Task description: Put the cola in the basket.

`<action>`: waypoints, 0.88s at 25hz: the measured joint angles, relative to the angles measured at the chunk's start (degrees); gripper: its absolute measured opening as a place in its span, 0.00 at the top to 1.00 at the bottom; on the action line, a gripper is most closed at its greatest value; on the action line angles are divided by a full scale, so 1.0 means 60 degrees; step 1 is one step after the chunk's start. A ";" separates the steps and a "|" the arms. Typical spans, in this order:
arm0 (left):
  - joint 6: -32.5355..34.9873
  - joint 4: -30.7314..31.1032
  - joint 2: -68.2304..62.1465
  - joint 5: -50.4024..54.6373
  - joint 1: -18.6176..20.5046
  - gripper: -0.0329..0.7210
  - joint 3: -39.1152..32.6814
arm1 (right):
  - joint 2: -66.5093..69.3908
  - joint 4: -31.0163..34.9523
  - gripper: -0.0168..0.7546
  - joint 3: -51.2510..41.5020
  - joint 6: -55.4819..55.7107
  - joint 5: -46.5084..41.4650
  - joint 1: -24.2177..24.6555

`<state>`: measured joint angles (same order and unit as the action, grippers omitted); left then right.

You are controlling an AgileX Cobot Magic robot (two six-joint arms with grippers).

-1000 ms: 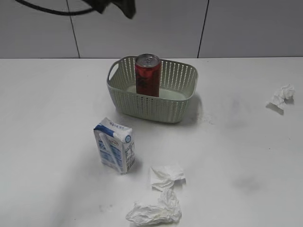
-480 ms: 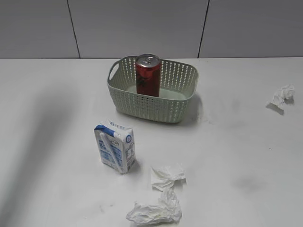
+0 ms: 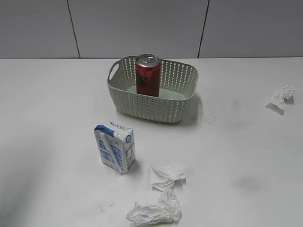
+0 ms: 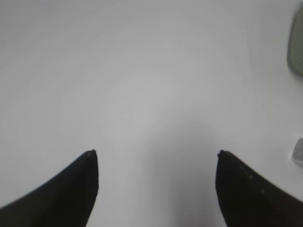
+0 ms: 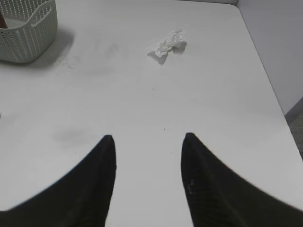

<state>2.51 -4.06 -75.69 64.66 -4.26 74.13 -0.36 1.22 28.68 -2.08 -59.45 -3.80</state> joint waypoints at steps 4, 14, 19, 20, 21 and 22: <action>0.0000 0.0017 0.2328 -0.0567 0.0000 0.17 -0.2572 | 0.0000 0.0000 0.53 0.0000 0.0000 0.0000 0.0000; 0.0000 -0.0082 0.6621 -0.1226 0.0000 0.17 -0.6633 | 0.0000 0.0000 0.53 0.0000 0.0000 0.0000 0.0000; 0.0000 -0.0081 0.8024 -0.1075 0.0000 0.17 -0.7345 | 0.0000 0.0000 0.53 0.0000 0.0000 0.0000 0.0000; 0.0000 0.0063 0.8291 -0.1043 0.0000 0.17 -0.7397 | 0.0000 0.0000 0.53 0.0000 0.0000 0.0000 0.0000; 0.0000 0.0207 0.8556 -0.0994 0.0000 0.17 -0.7417 | 0.0000 0.0000 0.53 0.0000 0.0000 0.0000 0.0000; 0.0000 0.0314 0.8826 -0.0996 0.0000 0.17 -0.7438 | 0.0000 0.0000 0.53 0.0000 0.0000 0.0000 0.0000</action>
<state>2.51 -2.18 -22.73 58.68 -4.26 29.50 -0.36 1.22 28.68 -2.08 -59.45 -3.80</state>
